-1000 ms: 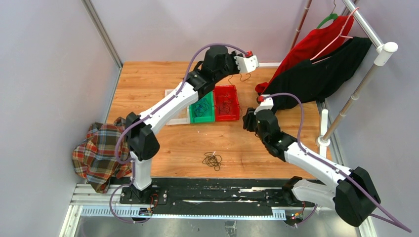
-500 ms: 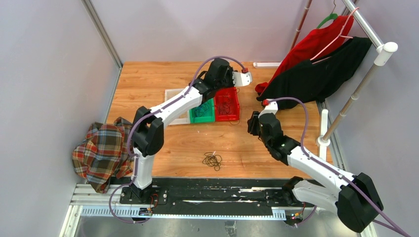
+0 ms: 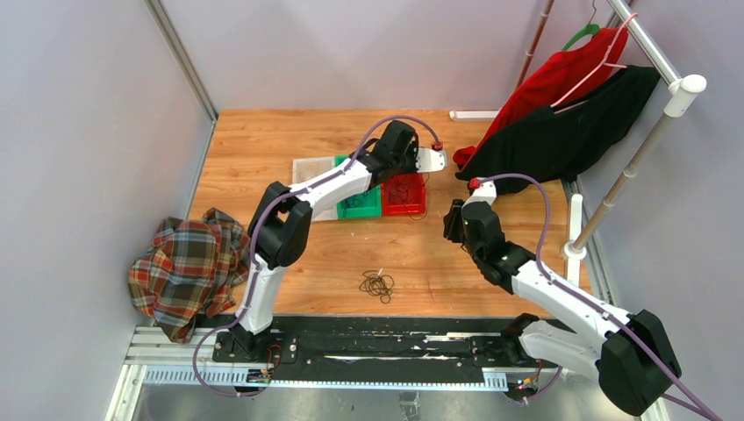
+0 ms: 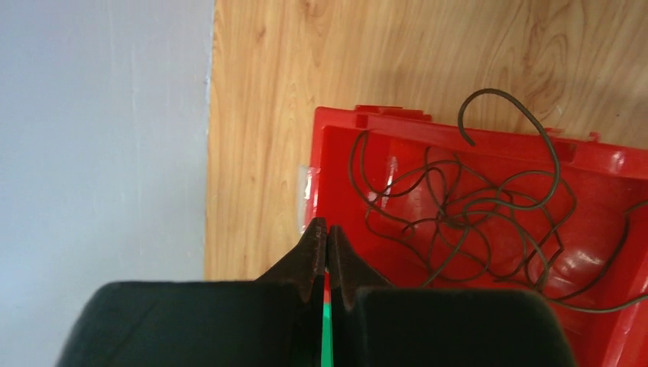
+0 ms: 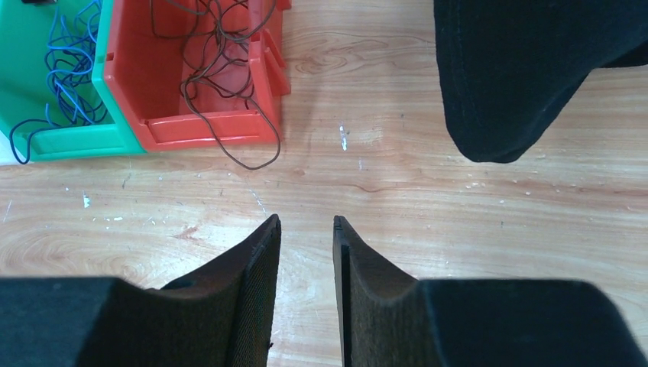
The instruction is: Untangle the cables
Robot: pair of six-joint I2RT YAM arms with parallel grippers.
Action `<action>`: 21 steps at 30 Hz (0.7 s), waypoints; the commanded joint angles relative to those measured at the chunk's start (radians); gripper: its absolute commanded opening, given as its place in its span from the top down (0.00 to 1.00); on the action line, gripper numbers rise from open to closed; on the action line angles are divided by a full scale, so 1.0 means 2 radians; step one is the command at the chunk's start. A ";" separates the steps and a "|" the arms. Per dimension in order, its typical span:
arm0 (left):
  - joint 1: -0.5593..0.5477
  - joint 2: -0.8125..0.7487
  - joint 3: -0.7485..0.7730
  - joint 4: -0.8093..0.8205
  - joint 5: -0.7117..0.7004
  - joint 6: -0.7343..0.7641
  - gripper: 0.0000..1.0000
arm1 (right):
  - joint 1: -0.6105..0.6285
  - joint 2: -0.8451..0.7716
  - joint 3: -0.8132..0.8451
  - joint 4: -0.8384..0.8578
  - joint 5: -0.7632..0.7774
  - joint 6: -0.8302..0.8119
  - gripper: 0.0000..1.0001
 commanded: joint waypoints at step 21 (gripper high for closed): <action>0.002 0.037 0.118 -0.151 0.069 -0.091 0.58 | -0.012 -0.036 0.015 -0.052 0.008 -0.010 0.63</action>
